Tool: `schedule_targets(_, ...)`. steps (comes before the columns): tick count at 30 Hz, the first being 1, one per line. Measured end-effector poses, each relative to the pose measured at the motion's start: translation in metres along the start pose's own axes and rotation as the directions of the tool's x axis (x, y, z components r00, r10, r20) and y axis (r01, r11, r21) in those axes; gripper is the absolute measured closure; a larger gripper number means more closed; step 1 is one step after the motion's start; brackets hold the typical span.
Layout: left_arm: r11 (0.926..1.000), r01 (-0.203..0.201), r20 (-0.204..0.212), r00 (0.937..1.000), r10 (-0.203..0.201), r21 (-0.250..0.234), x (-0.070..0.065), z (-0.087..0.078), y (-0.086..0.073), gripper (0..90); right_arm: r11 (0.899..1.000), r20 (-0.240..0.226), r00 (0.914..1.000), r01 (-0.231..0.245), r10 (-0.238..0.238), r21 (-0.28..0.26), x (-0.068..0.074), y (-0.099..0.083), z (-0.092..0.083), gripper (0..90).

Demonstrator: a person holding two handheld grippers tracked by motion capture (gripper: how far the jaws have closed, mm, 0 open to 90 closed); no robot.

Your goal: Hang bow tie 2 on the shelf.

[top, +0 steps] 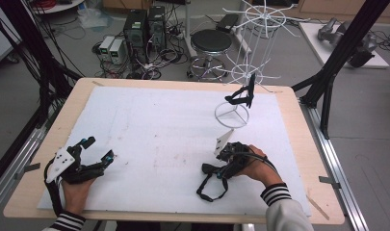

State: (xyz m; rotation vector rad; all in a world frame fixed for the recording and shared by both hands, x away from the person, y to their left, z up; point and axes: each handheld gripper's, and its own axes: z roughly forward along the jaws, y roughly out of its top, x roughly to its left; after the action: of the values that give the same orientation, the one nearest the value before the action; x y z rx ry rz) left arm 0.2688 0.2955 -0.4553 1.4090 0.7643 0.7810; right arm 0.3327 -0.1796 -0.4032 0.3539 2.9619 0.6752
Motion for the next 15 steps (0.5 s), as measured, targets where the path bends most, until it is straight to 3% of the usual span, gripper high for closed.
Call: schedule_targets(15,1.0,0.0,0.0,1.0,0.0,0.001,0.0,0.0,0.0,14.5,0.996,-0.01,0.9992,0.04,-0.04,0.077,0.004,0.003,0.011,59.6)
